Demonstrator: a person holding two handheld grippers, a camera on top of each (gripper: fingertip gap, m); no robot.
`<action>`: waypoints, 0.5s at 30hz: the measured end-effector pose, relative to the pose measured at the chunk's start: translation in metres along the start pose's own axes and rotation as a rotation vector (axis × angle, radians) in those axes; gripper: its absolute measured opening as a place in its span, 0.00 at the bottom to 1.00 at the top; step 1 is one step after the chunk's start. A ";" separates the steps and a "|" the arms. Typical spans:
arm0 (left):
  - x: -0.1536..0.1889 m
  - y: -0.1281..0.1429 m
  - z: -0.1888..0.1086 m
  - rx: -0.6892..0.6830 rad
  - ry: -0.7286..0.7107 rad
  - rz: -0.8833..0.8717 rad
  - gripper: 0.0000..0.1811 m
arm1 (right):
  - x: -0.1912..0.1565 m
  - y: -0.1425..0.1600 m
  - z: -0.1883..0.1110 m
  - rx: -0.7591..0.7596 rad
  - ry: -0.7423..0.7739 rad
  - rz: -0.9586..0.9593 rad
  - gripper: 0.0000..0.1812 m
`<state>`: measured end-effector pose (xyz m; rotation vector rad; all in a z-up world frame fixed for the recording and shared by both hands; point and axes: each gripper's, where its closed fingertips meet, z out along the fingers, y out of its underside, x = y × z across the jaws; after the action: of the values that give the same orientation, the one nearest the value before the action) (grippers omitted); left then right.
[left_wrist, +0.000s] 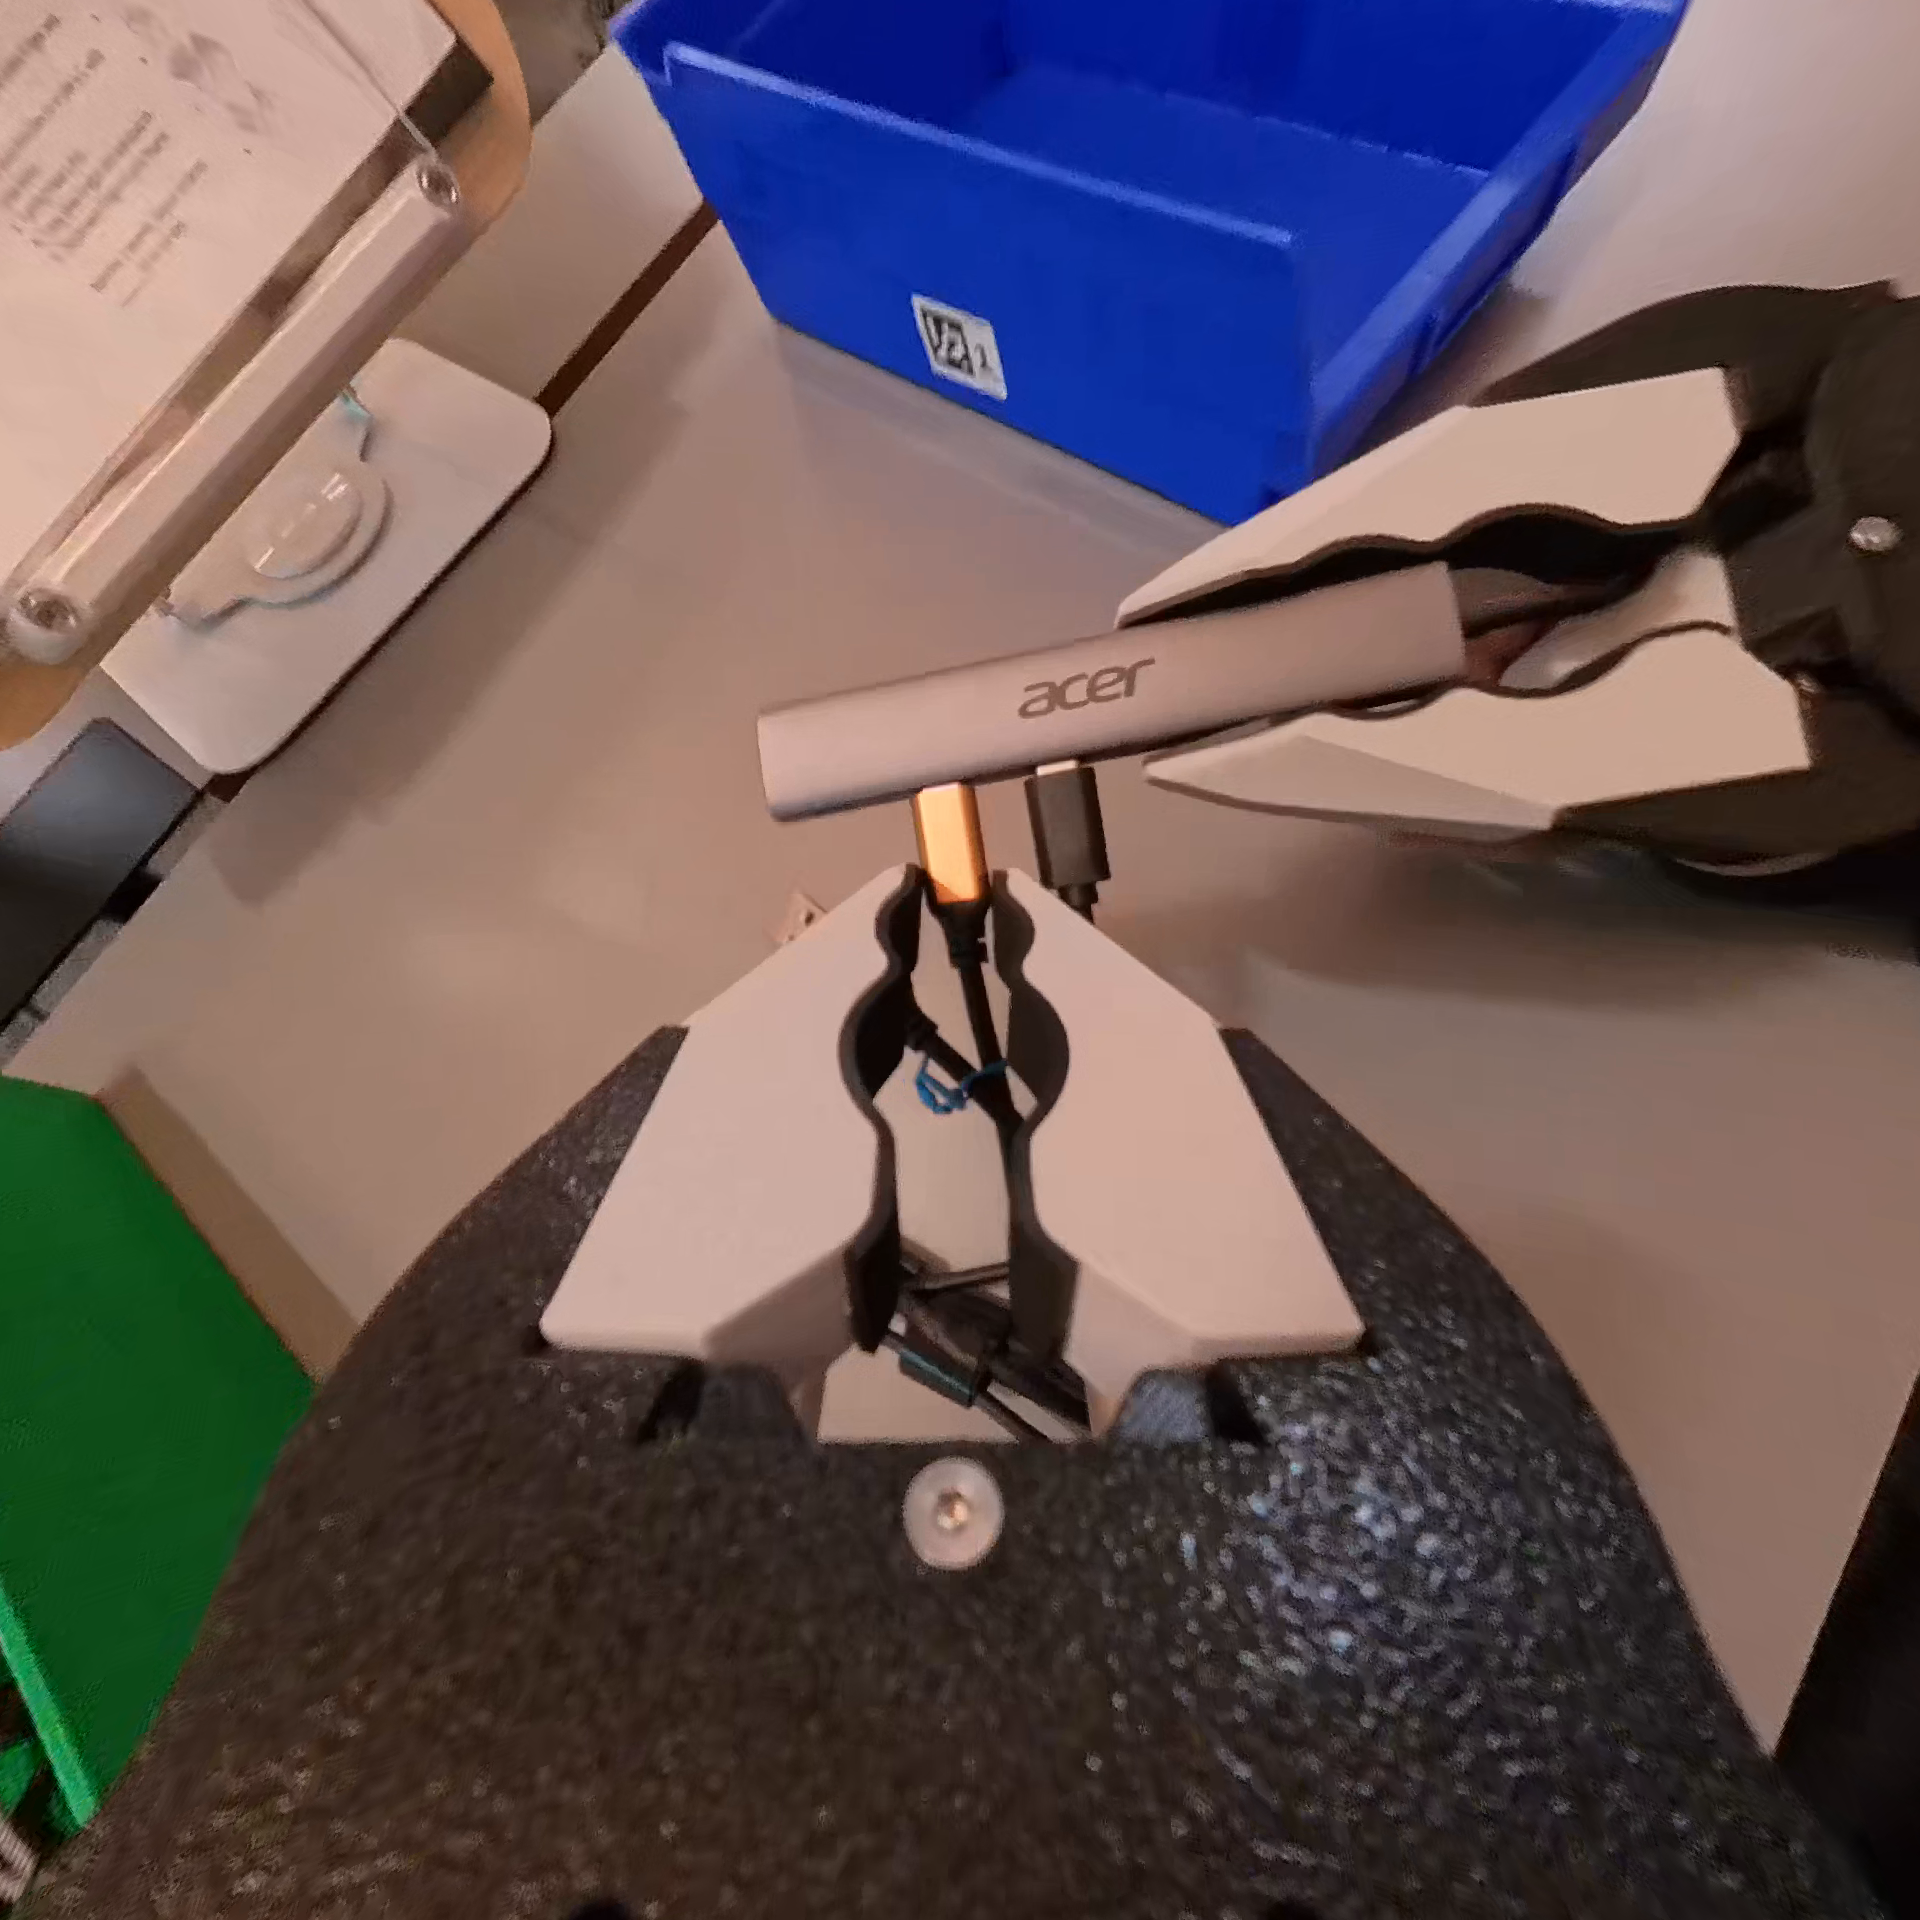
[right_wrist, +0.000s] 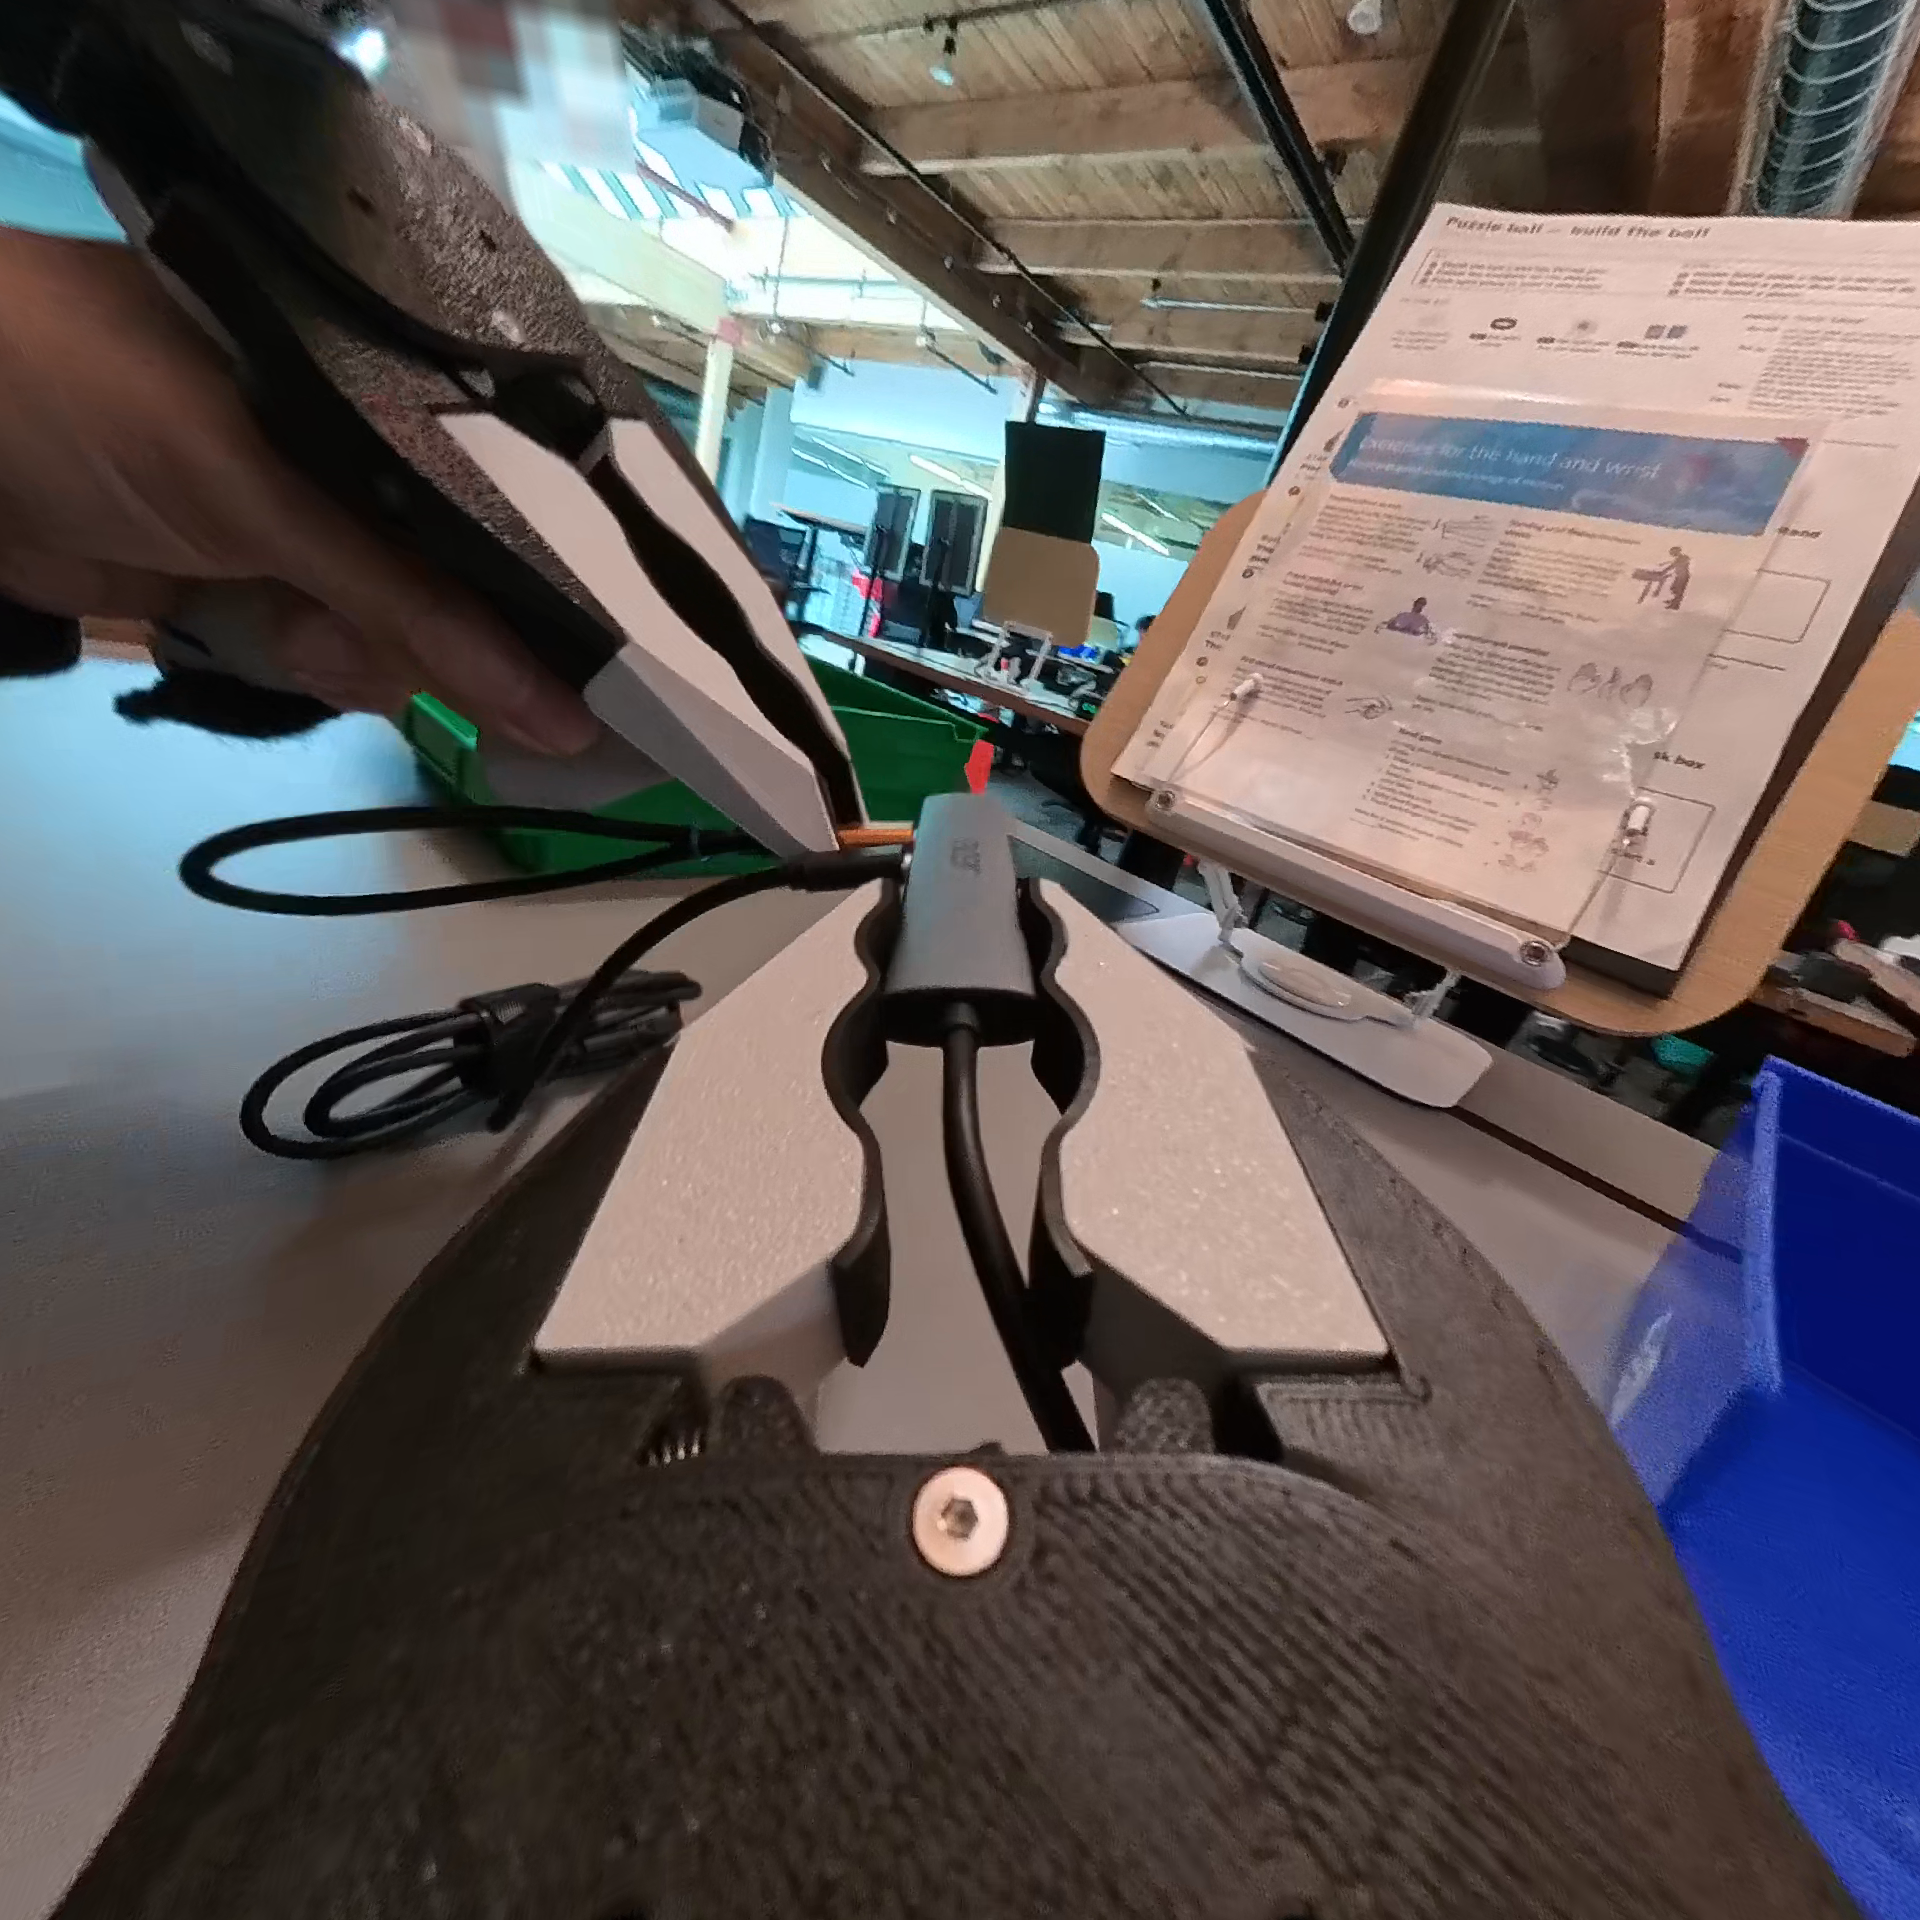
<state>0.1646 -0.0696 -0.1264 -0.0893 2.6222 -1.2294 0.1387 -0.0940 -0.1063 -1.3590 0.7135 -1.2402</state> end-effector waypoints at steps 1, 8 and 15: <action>0.001 -0.003 -0.005 0.043 0.003 0.006 0.07 | -0.001 -0.001 0.000 0.005 -0.010 0.005 0.12; -0.048 -0.003 -0.076 0.354 -0.203 -0.108 0.24 | 0.021 -0.060 -0.014 0.067 0.080 -0.151 0.12; -0.053 0.073 -0.055 0.213 -0.097 -0.271 0.27 | 0.126 -0.164 -0.074 0.044 0.450 -0.318 0.12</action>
<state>0.2057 0.0273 -0.1385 -0.4669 2.4381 -1.5418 0.0654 -0.2000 0.0723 -1.1961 0.7895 -1.8394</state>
